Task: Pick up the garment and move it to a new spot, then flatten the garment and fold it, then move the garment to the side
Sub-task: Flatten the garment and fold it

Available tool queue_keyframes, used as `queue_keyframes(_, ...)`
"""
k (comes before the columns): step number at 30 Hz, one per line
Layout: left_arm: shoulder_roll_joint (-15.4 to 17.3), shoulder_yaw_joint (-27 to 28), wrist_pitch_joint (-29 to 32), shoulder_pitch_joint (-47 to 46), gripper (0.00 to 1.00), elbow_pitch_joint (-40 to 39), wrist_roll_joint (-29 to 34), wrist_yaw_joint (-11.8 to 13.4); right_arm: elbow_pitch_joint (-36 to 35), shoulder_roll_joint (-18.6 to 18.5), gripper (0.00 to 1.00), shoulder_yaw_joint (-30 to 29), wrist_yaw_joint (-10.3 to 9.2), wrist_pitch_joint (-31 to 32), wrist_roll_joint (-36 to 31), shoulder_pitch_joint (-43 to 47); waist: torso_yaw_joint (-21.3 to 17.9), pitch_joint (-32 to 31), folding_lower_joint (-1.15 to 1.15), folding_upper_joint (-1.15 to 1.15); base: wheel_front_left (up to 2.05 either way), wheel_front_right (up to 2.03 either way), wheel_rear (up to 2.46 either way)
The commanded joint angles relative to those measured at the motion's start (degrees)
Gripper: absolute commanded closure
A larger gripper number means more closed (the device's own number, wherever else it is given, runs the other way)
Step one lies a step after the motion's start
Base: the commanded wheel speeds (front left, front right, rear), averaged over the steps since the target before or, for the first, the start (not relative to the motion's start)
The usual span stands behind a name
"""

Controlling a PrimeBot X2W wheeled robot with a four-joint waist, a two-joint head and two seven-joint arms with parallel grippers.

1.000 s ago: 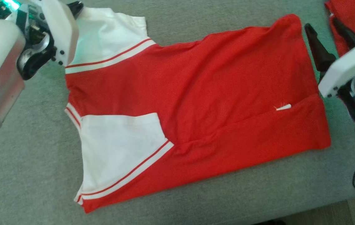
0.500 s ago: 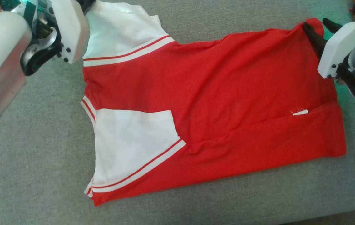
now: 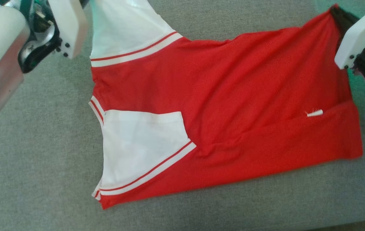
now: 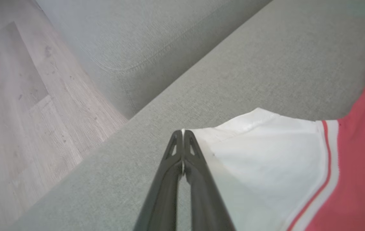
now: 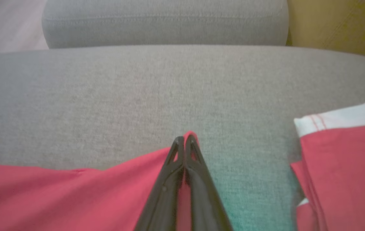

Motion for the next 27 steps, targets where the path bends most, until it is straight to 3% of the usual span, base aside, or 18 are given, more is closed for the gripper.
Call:
queue_keyframes(1, 2.1, 2.2, -2.0, -4.8, 1.00, 0.2, 0.8, 0.1, -1.4, -1.2, 1.00, 0.1, -0.04, -1.6, 0.8, -1.4, 0.1, -0.4, -0.01, 0.00, 0.00, 0.00, 0.00)
queue_keyframes(8, 1.4, 4.1, -13.3, -8.1, 1.00, 3.3, 1.9, 0.1, -2.4, -3.2, 1.00, -0.9, -0.04, -5.5, 3.8, -2.4, 0.9, -2.0, -0.01, 0.00, 0.00, 0.00, 0.00)
queue_keyframes(13, 1.9, 3.9, -16.1, -6.7, 1.00, 2.7, 0.4, 0.1, -3.7, -4.9, 1.00, -0.8, -0.04, -5.9, 5.4, -0.3, 1.5, -3.4, -0.01, 0.00, 0.00, 0.00, 0.00)
queue_keyframes(22, 8.0, 2.5, -19.5, 3.5, 1.00, -7.2, -1.7, 0.1, -7.4, -8.0, 1.00, -2.1, -0.04, -7.6, 8.9, 8.5, 3.8, -5.7, -0.01, 0.00, 0.00, 0.00, 0.00)
queue_keyframes(27, 11.6, 2.3, -21.5, 8.8, 1.00, -13.3, -1.1, 2.1, -9.7, -8.9, 1.00, -4.3, -0.04, -8.1, 9.4, 13.7, 5.2, -6.8, -0.01, 0.00, 0.00, 0.00, 0.00)
